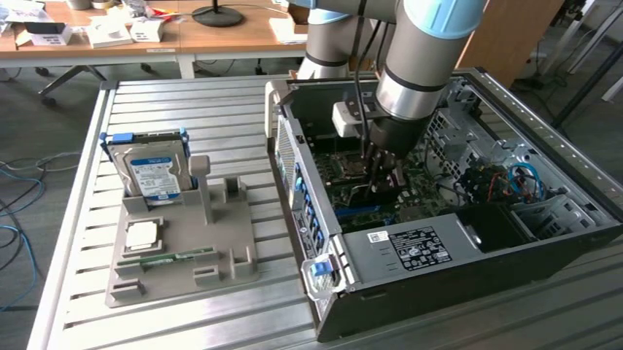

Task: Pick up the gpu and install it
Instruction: 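Insert the gpu into the slot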

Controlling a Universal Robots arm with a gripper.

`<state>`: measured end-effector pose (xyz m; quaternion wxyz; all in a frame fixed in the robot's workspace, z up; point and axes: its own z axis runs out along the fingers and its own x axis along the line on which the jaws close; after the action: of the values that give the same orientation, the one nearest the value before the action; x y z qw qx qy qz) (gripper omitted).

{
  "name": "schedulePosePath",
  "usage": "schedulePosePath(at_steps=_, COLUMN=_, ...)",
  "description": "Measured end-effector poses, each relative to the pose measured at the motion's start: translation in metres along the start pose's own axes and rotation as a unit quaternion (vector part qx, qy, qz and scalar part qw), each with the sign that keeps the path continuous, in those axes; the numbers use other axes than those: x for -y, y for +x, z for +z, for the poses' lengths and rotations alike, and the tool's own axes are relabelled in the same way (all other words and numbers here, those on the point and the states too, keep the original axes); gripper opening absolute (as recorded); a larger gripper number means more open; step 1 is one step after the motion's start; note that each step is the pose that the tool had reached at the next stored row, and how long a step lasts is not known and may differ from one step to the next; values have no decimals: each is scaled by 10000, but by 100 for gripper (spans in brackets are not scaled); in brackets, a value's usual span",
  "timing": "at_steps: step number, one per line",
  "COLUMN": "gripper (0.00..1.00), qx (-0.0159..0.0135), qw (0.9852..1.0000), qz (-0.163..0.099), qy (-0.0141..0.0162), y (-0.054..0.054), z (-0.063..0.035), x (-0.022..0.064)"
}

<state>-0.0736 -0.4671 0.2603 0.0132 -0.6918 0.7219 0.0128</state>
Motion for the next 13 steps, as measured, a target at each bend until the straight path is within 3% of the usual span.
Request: schedulePosePath(at_steps=13, gripper=26, qx=3, qw=10000, qz=-94, qy=-3, y=0, z=2, x=4)
